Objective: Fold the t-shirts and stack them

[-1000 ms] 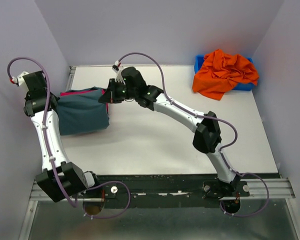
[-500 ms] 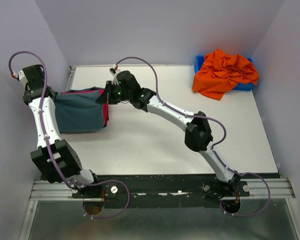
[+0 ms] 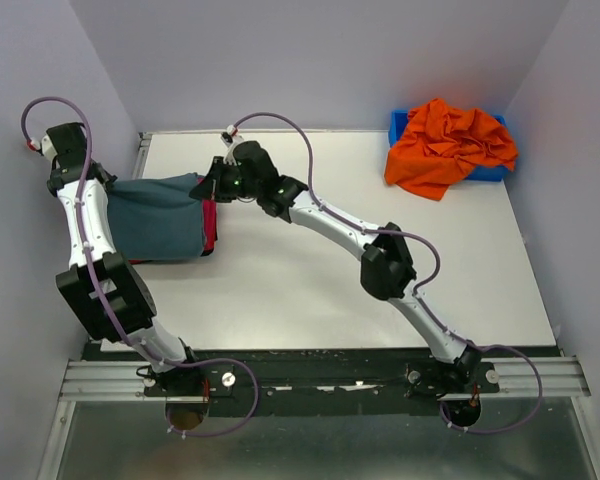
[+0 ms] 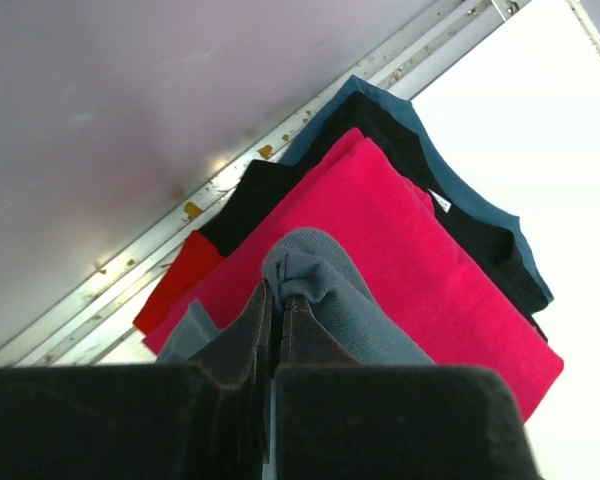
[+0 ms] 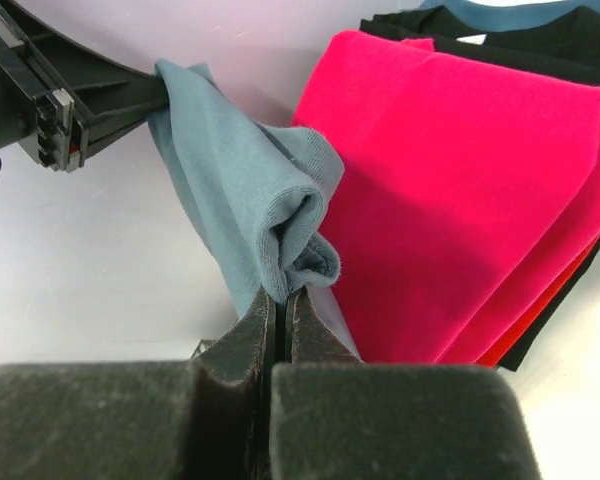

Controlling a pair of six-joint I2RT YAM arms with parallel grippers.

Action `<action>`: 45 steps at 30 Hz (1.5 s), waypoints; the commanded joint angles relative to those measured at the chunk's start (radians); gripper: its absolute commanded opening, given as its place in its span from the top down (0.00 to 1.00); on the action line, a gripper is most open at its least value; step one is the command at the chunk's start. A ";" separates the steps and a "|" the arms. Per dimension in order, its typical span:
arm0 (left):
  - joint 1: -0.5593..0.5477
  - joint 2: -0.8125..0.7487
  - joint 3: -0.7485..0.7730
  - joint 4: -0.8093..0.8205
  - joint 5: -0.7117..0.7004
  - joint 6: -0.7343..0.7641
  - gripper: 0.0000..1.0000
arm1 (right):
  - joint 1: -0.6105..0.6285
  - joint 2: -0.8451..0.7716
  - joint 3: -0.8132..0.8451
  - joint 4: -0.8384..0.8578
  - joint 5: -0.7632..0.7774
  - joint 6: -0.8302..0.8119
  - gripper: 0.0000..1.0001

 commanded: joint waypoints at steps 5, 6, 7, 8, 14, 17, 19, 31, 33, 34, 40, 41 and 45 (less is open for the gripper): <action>0.039 0.130 0.066 0.141 0.048 -0.082 0.79 | -0.074 0.121 0.087 0.129 0.027 0.050 0.70; 0.039 0.150 0.081 0.134 0.077 -0.086 0.43 | -0.077 0.122 0.079 0.134 0.042 0.056 0.37; 0.039 0.185 0.114 0.103 0.103 -0.083 0.17 | -0.082 0.125 0.071 0.179 0.042 0.061 0.08; 0.038 0.225 0.177 0.044 0.117 -0.074 0.09 | -0.086 0.127 0.070 0.187 0.033 0.061 0.03; 0.009 0.215 0.303 -0.031 0.126 -0.017 0.04 | -0.094 -0.017 -0.077 0.196 0.036 -0.014 0.12; -0.016 0.167 0.294 -0.034 0.139 -0.019 0.10 | -0.092 -0.068 -0.120 0.187 -0.019 -0.031 0.39; -0.017 0.136 0.248 -0.029 0.191 -0.037 0.31 | -0.089 -0.074 -0.119 0.178 -0.086 -0.007 0.58; -0.017 0.263 0.144 0.103 0.301 -0.131 1.00 | 0.046 -0.020 -0.183 0.256 -0.223 0.151 0.99; -0.019 0.292 0.116 0.146 0.304 -0.146 1.00 | 0.053 0.019 -0.176 0.282 -0.211 0.189 0.99; -0.017 0.302 0.106 0.161 0.303 -0.151 1.00 | 0.053 0.044 -0.167 0.289 -0.202 0.214 0.99; -0.017 0.401 0.033 0.273 0.332 -0.169 1.00 | 0.046 0.179 -0.128 0.250 -0.156 0.344 0.99; -0.017 0.427 0.030 0.285 0.352 -0.175 1.00 | 0.043 0.184 -0.151 0.255 -0.150 0.370 0.99; -0.019 0.489 0.039 0.311 0.427 -0.197 1.00 | 0.020 0.185 -0.231 0.321 -0.171 0.439 0.99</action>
